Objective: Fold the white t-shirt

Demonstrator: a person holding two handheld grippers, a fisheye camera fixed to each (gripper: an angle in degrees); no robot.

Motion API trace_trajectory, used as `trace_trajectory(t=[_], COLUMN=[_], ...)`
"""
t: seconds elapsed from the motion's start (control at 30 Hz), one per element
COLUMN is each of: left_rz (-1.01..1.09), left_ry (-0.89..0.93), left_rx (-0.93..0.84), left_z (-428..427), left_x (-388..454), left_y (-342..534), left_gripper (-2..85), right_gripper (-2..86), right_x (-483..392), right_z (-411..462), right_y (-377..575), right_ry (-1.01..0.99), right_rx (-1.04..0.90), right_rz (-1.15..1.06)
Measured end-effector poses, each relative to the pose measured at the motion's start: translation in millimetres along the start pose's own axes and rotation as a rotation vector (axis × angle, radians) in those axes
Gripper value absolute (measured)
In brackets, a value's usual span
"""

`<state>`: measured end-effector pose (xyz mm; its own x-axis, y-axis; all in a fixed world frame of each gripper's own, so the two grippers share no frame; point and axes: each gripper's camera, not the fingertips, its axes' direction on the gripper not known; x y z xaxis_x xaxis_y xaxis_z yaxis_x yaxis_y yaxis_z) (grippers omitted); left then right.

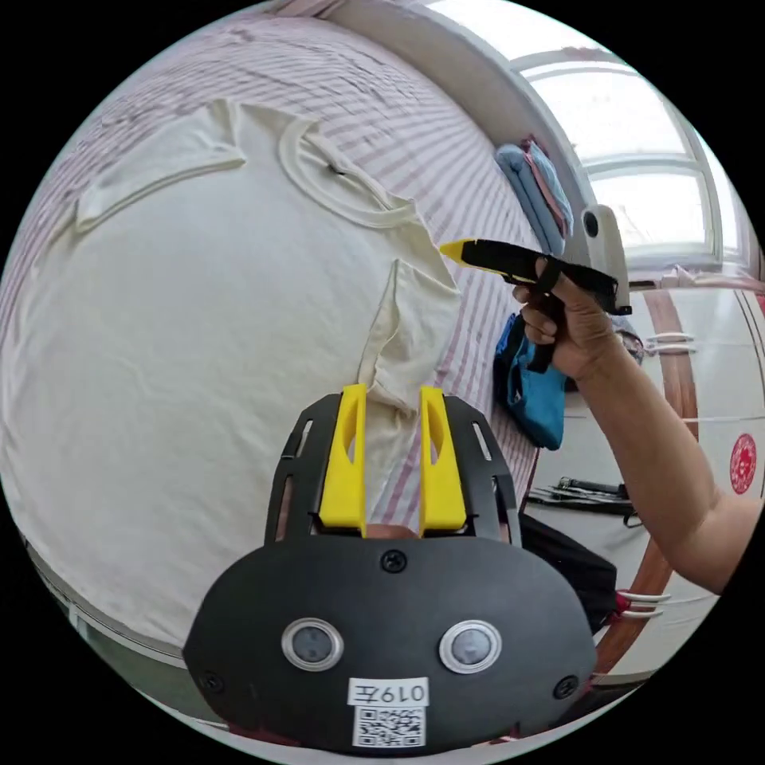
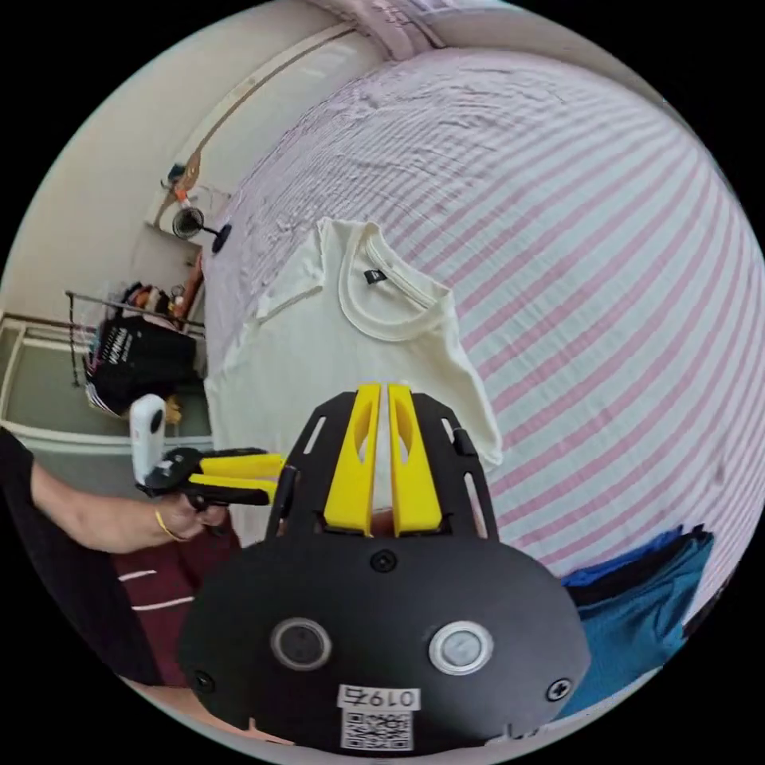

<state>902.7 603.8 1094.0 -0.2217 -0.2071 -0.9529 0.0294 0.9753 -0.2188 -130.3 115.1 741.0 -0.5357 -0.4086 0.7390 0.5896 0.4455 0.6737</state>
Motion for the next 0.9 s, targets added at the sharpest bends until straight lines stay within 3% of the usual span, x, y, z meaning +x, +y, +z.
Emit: trace_trajectory(t=[0.1,0.43,0.9], left_rz=[0.127,0.157,0.101], left_ry=[-0.025,-0.052,-0.058], left_rx=[-0.06,-0.14,-0.16], left_z=[8,27,20], left_x=[17,31,46], left_y=[-4,2,10], left_gripper=[8.4,5.6,1.0], right_gripper=[4.1,8.2,-0.5], right_x=[-32,-83,-116], right_z=[2,30,39], right_y=[1,-39,-66], right_ry=[0.194,0.244,0.194], right_rx=[-0.066,-0.307,-0.373], right_rz=[-0.2,-0.524,-0.547])
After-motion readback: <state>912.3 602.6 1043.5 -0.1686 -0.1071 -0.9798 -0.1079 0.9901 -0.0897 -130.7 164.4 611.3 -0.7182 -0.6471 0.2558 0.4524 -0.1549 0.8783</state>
